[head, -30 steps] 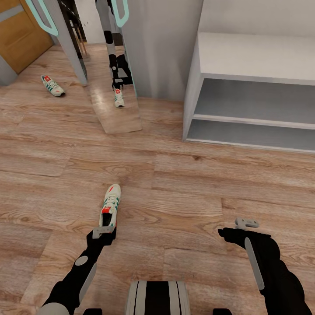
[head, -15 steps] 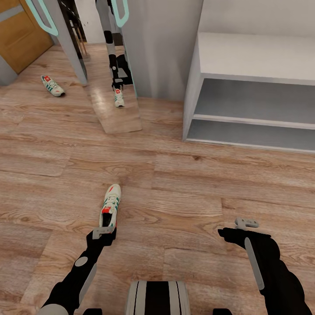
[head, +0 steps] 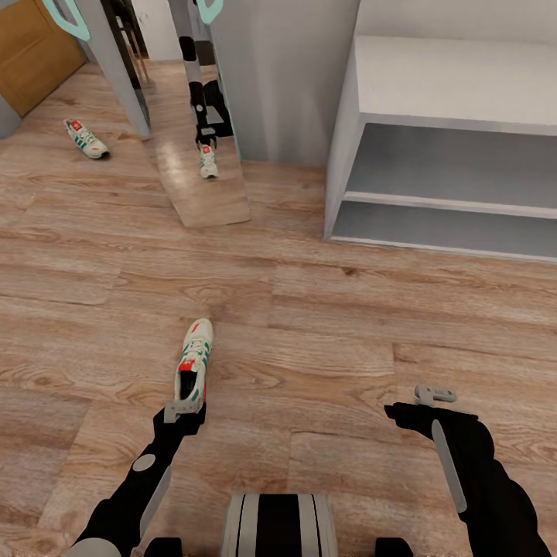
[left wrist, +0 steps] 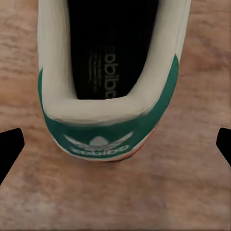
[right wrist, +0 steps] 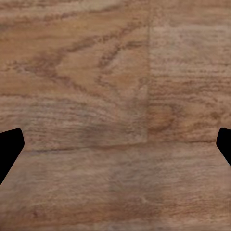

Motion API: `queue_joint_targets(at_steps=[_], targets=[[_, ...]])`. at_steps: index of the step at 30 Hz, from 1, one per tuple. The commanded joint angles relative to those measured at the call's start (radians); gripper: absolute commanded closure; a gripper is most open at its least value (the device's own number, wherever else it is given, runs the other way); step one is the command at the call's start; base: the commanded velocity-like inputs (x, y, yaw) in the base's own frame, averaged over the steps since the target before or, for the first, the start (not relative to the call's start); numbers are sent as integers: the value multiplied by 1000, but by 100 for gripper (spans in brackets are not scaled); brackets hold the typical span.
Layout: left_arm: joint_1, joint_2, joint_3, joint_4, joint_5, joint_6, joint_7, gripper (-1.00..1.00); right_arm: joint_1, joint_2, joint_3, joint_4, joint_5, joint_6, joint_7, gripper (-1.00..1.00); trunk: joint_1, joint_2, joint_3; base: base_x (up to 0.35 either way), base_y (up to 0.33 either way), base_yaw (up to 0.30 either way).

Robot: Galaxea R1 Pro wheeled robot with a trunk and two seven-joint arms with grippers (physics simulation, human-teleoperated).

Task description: Pick up the two gym shoes and the two sandals from the corridor floor and place them onto the hallstand (shoe rack) in the corridor, making sure they are on the rack and not on the floor. Arrange them so the two gym shoes are next to each other and the two sandals are next to each other.

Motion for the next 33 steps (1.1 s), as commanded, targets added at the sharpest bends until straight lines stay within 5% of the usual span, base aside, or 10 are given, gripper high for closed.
queue_joint_targets(at_steps=[1, 10, 16, 33], targets=[[0, 0, 1, 0, 0, 0, 0, -100, 0, 0, 12, 0, 0, 0, 0, -100, 0, 0, -4, 0, 0, 0], [0, 0, 1, 0, 0, 0, 0, -100, 0, 0, 144, -28, 2, 0, -6, -100, 4, -2, -45, 0, 0, 0], [0, 0, 2, 0, 0, 0, 0, -100, 0, -1, 162, -49, 3, 0, -7, -100, 7, -4, -77, 0, 0, 0], [1, 0, 10, 0, 1, 0, 0, -100, 0, -1, 166, -57, 3, 0, -7, -100, 7, -4, -84, 5, 0, 0]])
